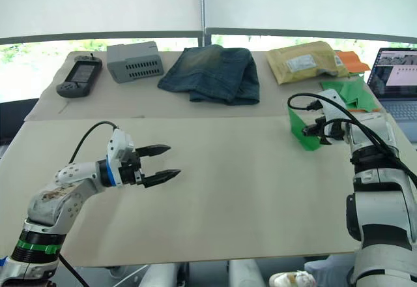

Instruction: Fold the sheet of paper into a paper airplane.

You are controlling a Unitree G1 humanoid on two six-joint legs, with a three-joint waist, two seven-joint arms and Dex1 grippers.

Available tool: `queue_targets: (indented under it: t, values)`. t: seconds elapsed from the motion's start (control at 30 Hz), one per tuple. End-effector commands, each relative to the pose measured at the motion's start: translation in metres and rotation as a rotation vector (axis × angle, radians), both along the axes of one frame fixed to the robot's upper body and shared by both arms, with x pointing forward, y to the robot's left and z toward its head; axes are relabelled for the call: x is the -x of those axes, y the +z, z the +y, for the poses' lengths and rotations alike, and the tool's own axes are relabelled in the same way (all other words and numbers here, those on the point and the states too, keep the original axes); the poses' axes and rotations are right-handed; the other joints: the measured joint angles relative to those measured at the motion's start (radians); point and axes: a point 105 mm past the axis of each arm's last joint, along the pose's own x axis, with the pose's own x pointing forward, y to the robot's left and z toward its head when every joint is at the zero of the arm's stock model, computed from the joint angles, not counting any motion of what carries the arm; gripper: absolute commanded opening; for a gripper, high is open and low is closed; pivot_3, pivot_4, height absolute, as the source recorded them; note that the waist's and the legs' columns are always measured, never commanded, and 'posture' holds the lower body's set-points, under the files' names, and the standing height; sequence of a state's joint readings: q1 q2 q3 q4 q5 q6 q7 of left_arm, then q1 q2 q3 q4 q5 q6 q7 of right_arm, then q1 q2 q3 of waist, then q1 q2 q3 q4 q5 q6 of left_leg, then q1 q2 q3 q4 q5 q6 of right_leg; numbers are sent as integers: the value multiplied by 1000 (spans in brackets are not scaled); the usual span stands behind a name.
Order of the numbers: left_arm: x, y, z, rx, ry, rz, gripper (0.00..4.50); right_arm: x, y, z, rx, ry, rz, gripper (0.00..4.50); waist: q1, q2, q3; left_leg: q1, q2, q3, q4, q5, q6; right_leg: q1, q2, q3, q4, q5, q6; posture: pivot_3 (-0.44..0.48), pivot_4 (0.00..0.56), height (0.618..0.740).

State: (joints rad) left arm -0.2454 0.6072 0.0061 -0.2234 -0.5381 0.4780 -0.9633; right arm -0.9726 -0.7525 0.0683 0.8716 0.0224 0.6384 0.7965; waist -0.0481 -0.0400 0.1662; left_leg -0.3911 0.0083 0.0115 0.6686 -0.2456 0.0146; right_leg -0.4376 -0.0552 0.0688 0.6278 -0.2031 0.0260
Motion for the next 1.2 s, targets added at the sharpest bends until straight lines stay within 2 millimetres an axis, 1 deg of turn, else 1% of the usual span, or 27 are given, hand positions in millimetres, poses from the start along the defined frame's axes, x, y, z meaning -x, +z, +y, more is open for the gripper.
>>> queue_targets:
  t: [0.03,0.13,0.23,0.27,0.4,0.5,0.57,0.63,0.67,0.73,0.83,0.9,0.93,1.0,1.1,1.13,1.17,1.2]
  values:
    - [0,15,-10,19,-32,-71,4500,-8,13,-16,8,-100,-100,19,2,0,0,0,0,0,0,0,0,0,0,0,0,0,1,0,150,728]
    - [0,10,-15,8,-46,-70,4500,-8,3,-22,-10,-159,-108,19,3,0,0,-1,-2,0,0,0,0,0,-1,0,-1,1,2,0,150,728]
    - [0,8,-16,15,-48,-66,4500,-9,2,-23,-30,-186,-119,19,3,0,0,-2,-2,0,0,0,0,0,-1,1,-2,1,2,0,150,728]
    - [-1,8,-16,15,-46,-68,4500,-10,3,-22,-27,-179,-124,19,2,0,0,-2,-2,0,1,0,0,0,-2,1,-2,1,3,0,150,728]
    - [-5,7,-13,-4,-35,-87,4500,-12,14,-20,-133,-199,-160,19,2,0,0,-2,-2,0,1,0,0,1,-2,1,-2,2,3,0,150,728]
    - [-6,5,-11,-7,-36,-86,4500,-11,19,-17,-138,-182,-159,919,1,0,0,-1,-2,0,1,0,0,1,-1,1,-2,2,3,0,150,728]
    - [-7,5,-10,-12,-42,-87,4500,-10,26,-15,-146,-165,-165,1689,1,1,0,-1,-2,0,1,0,0,1,-1,1,-2,2,3,0,150,728]
    - [-8,6,-7,-16,-44,-89,4500,-8,41,-15,-113,-141,-205,2354,1,2,1,-1,-2,0,1,0,0,0,-1,1,-1,2,3,0,150,728]
    - [-9,7,-6,-19,-45,-92,4500,-6,52,-13,-97,-126,-231,2728,1,2,1,-2,-2,0,1,0,0,0,-1,1,-1,2,3,0,150,728]
    - [-10,8,-4,-23,-49,-95,4500,-2,66,-8,-84,-102,-260,3387,3,4,2,-2,-2,-1,1,0,0,0,-2,1,-1,1,3,0,150,728]
    - [-7,9,2,-32,-59,-90,4500,13,96,15,-92,16,-321,4421,5,4,2,-3,-1,-2,1,0,0,0,-1,0,-1,1,3,0,150,728]
    - [-6,9,7,-29,-47,-65,4500,27,108,35,-104,145,-367,4469,6,4,2,-4,0,-2,1,0,0,-1,-1,0,-1,1,3,0,150,728]
    - [-7,10,9,-25,-40,-54,4500,33,111,42,-103,197,-384,4469,6,4,2,-4,0,-3,1,0,1,-1,-1,-1,-2,1,4,0,150,728]
    - [-8,13,17,-16,5,-59,4500,58,106,62,-67,388,-400,4469,8,4,2,-5,1,-3,2,0,1,-1,-2,-1,-2,1,4,0,150,728]
    - [-9,14,30,-20,77,-60,4500,101,91,86,-113,613,-362,4469,13,4,2,-5,1,-5,2,-1,1,0,-2,-3,-3,1,5,0,150,728]
    - [-7,13,33,-23,93,-62,4500,112,85,91,-101,667,-357,4469,14,4,2,-6,2,-5,2,-1,1,0,-2,-3,-3,0,5,0,150,728]
    - [-6,13,36,-25,102,-63,4500,120,81,94,-88,702,-357,4469,14,4,2,-6,2,-6,4,-1,1,-1,-2,-3,-2,0,5,0,150,728]
    - [-5,12,40,-27,127,-70,4500,126,74,95,-98,701,-351,4469,14,4,2,-7,2,-6,5,-1,2,-1,-2,-3,-2,0,5,0,150,728]
